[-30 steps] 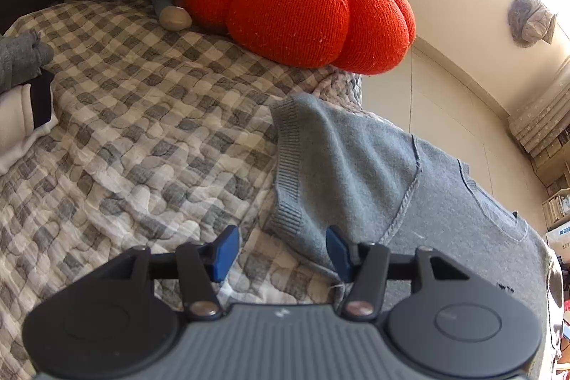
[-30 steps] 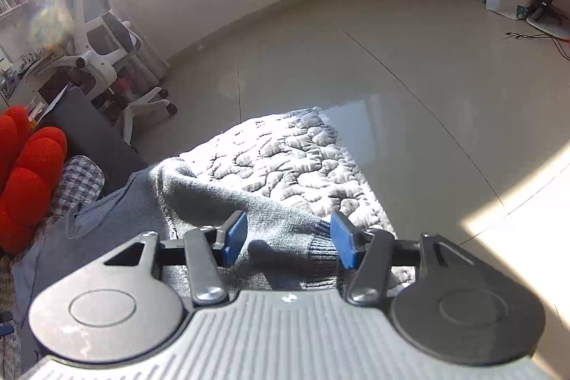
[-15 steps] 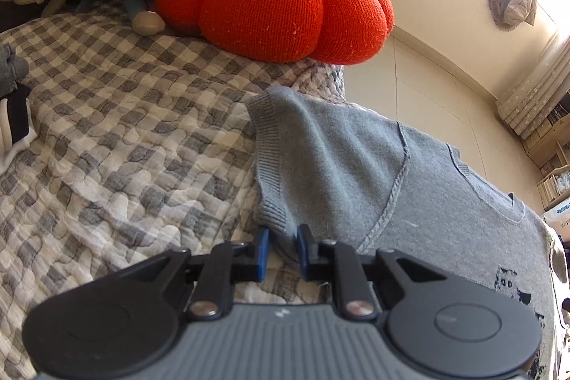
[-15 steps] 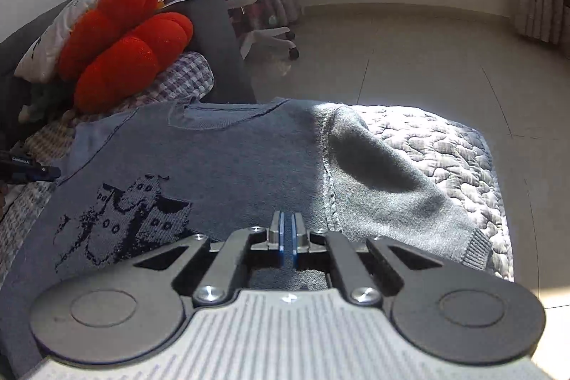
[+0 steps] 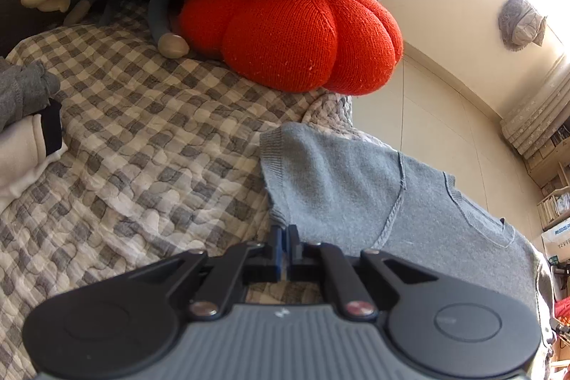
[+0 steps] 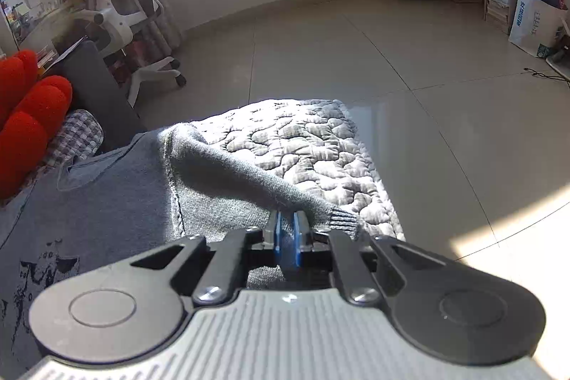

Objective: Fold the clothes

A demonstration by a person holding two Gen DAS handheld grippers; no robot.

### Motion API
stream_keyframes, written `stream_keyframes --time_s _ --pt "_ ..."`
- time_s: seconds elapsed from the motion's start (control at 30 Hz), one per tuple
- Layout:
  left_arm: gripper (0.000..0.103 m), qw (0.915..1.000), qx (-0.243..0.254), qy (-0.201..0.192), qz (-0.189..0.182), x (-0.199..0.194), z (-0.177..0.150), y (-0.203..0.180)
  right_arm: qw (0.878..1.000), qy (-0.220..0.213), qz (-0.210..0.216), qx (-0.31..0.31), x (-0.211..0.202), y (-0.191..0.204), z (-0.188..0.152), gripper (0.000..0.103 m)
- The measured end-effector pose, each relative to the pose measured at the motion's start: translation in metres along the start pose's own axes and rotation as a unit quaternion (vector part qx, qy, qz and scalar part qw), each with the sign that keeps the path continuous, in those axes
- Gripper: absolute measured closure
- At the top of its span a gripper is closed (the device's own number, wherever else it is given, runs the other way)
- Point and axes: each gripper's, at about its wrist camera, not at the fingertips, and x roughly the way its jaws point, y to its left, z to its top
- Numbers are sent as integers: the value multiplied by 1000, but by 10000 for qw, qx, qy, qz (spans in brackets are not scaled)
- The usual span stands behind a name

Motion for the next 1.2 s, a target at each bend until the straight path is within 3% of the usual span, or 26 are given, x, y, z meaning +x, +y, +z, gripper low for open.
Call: stream_keyframes --time_s 0.07,0.23,0.3,0.33,0.4,0.5,0.63,0.67,0.77,0.87,1.07,1.17,1.2 --pt "101 9999 6 100 135 3 -3 2 9996 28 203 -188 0 5 -2 101" --pt "101 9997 -91 91 209 -3 0 6 9916 97 1194 -482 -11 16 -1 101" --pt "101 9997 -116 93 182 -3 0 6 9960 -77 835 -303 -12 12 2 96" --pt "100 9997 -152 112 181 -3 0 6 9984 -164 546 -3 -10 3 4 89" --pt "101 9992 -193 110 317 -2 0 7 9966 -269 117 774 -7 -21 4 88" --pt "100 9985 -270 53 463 -1 1 15 9913 -213 2 1298 -4 -45 -2 90" --pt "100 9986 -465 123 228 2 2 22 9927 -245 49 1180 -7 -45 -3 89" --pt "100 9987 -450 133 198 3 1 20 9934 -242 45 1118 -8 -44 -4 87" --pt "100 9992 -331 134 153 2 -3 13 9954 -232 33 933 -8 -41 -4 65" --pt "100 9993 -321 136 113 3 -3 11 9970 -223 20 747 -8 -38 -5 63" --pt "99 9993 -319 169 132 5 -4 11 9991 -203 -4 375 -8 -32 -7 64" --pt "99 9992 -324 185 129 5 -4 12 9996 -193 -16 189 -8 -28 -8 89" --pt "99 9992 -326 185 131 5 -4 12 9998 -206 3 53 -10 -26 -8 90"
